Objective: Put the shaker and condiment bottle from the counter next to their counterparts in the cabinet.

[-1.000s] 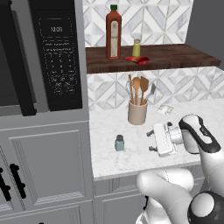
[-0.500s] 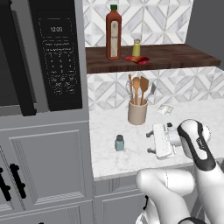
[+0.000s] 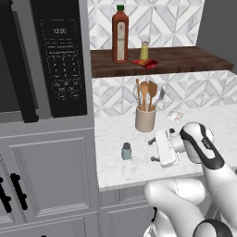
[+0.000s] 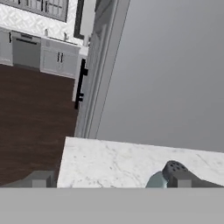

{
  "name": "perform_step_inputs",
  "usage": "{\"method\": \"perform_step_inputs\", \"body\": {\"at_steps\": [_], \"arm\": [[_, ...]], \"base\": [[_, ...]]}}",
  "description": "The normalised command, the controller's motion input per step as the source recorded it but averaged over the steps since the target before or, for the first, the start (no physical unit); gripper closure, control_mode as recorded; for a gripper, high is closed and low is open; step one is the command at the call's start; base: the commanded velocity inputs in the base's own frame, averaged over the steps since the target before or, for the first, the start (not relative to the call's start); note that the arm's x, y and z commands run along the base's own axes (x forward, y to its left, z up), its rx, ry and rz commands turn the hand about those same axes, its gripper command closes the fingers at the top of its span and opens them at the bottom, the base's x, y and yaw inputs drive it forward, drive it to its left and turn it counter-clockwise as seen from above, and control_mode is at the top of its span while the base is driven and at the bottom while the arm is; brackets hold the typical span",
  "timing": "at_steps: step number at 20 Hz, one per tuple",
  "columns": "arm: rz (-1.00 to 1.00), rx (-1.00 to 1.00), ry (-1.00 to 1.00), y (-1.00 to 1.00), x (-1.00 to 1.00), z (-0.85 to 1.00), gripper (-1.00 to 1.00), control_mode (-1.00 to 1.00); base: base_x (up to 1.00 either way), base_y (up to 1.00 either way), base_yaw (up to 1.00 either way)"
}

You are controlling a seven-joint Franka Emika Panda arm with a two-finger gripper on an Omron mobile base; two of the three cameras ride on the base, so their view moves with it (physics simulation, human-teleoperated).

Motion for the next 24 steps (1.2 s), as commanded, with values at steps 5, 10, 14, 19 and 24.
{"method": "perform_step_inputs", "body": {"at_steps": [5,10,14,19,24], "arm": [[0.18,0.0,0.0,0.0,0.32,-0.46,-1.0,-1.0],[0.05,0.0,0.0,0.07,0.17,-0.25,-1.0,-1.0],[-0.16,0.0,0.0,0.14,0.0,0.0,-1.0,-1.0],[-0.22,0.0,0.0,0.13,-0.08,0.0,-1.0,-1.0],[-0.26,0.0,-0.01,0.15,-0.33,0.0,-1.0,-1.0]], "base": [[0.0,0.0,0.0],[0.0,0.0,0.0],[0.0,0.0,0.0],[0.0,0.0,0.0],[0.0,0.0,0.0]]}}
